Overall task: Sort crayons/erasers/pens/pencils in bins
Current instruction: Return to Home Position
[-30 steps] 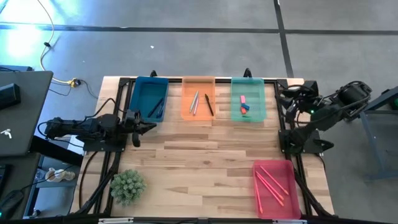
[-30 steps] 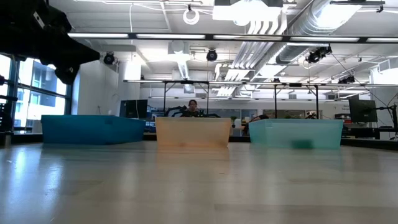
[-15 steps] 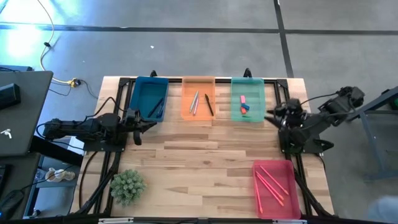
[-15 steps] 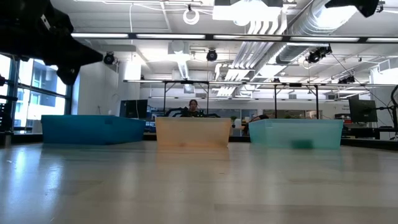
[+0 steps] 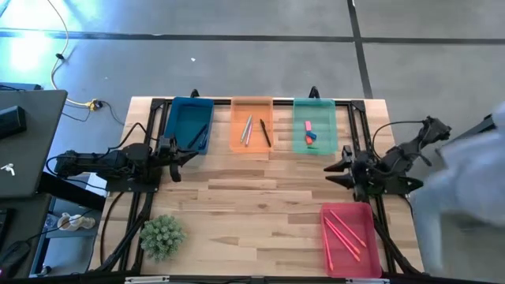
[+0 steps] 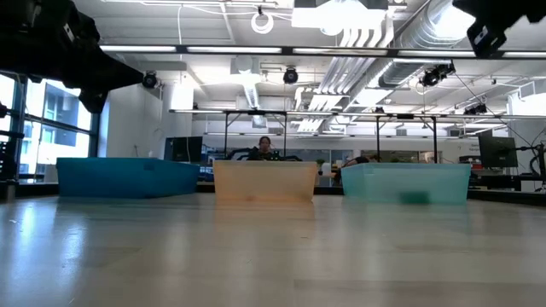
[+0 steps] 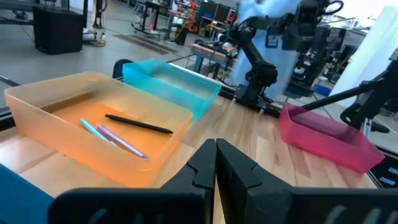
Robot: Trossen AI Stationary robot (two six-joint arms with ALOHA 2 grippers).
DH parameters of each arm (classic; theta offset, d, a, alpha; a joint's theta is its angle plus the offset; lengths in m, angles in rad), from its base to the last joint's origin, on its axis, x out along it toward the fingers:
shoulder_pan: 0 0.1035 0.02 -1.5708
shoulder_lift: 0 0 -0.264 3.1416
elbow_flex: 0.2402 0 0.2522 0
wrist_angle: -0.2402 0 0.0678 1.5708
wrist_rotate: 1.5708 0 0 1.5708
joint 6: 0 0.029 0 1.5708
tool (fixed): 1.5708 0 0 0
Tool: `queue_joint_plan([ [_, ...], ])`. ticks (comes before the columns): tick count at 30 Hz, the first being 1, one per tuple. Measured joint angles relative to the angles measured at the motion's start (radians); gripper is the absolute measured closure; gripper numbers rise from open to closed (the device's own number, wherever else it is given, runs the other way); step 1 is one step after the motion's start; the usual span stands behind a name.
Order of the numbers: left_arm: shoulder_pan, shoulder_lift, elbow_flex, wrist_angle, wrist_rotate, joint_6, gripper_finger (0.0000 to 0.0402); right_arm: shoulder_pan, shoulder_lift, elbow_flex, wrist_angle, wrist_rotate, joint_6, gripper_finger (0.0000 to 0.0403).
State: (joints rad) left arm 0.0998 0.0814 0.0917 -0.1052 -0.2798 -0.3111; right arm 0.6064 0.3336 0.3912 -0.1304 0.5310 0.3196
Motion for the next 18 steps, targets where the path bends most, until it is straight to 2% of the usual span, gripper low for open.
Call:
queue_joint_plan([
  [3,0.0,0.0,0.0,0.0,0.0,0.0,0.0401,-0.001,-0.046,-0.093,0.07,0.019,-0.031,0.0285],
  [9,0.0,0.0,0.0,-0.001,0.0,0.0,0.0401,-0.03,-0.135,-0.218,0.096,0.016,-0.01,0.0313],
  [18,0.0,0.0,0.0,-0.002,0.0,0.0,0.0401,-0.06,-0.281,-0.308,0.093,0.013,-0.084,0.0393],
])
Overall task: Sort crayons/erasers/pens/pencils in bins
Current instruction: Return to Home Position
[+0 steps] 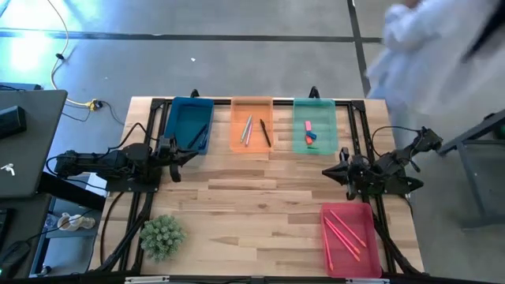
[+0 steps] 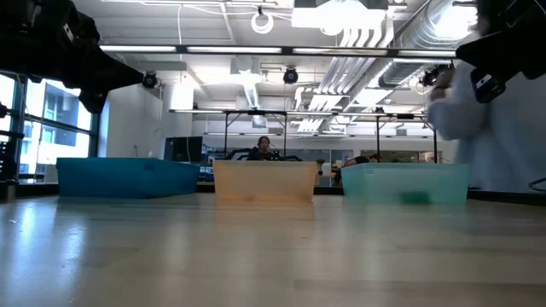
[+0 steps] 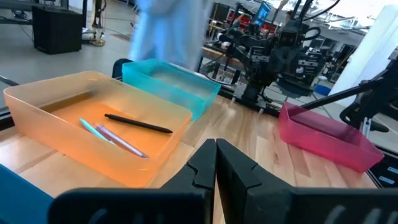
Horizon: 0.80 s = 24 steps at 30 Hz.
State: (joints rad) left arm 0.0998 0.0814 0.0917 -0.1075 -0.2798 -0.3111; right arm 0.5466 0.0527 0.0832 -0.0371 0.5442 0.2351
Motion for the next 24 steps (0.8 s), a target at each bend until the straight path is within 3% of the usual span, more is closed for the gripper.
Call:
queue_joint_plan([
  [8,0.0,0.0,0.0,-0.011,-0.045,0.046,0.0401,-0.024,-0.053,-0.001,-0.048,0.006,-0.111,0.0397],
  [20,0.0,0.0,0.0,-0.028,-0.06,0.139,0.0401,-0.065,-0.052,-0.001,-0.15,-0.009,-0.041,0.0402],
  [24,0.0,0.0,0.0,-0.091,-0.06,0.106,0.0399,-0.065,-0.051,0.0,-0.152,0.049,-0.033,0.0402],
])
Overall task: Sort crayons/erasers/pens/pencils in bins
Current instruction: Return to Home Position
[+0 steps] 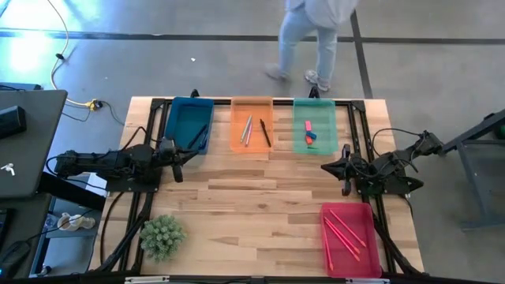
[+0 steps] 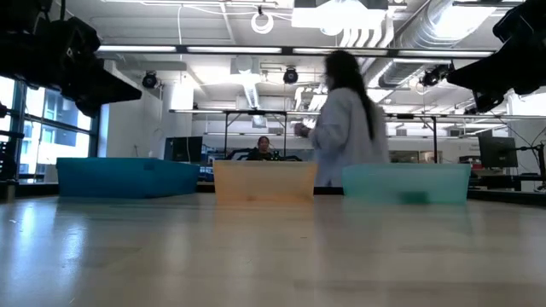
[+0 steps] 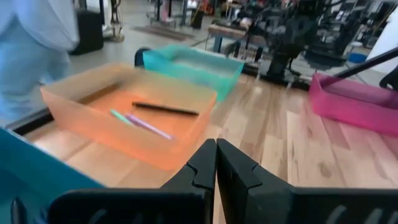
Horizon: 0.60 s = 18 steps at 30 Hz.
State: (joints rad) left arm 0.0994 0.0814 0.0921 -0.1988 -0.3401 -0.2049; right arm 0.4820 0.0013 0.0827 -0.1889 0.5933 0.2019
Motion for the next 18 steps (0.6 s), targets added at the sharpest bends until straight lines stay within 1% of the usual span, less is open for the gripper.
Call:
queue_joint_plan([
  [2,0.0,0.0,0.0,-0.018,0.002,-0.014,0.0398,0.0,0.002,0.0,-0.001,0.022,-0.007,0.0402],
  [6,0.0,0.0,0.0,-0.01,0.026,0.055,0.0399,0.0,0.004,0.0,-0.001,0.052,0.0,0.0402],
  [11,0.0,0.0,-0.005,0.004,0.02,0.078,0.04,0.0,0.004,0.0,-0.001,0.054,0.002,0.0402],
  [13,0.0,0.0,-0.026,0.079,0.028,0.091,0.0399,0.0,0.004,0.0,-0.002,0.054,0.003,0.0402],
  [16,0.0,-0.001,-0.081,0.25,0.055,0.122,0.0399,0.0,0.004,0.0,-0.002,0.059,0.002,0.0402],
  [18,0.0,0.003,-0.08,0.244,0.07,0.13,0.0398,0.0,0.004,0.0,-0.002,0.075,0.0,0.0402],
])
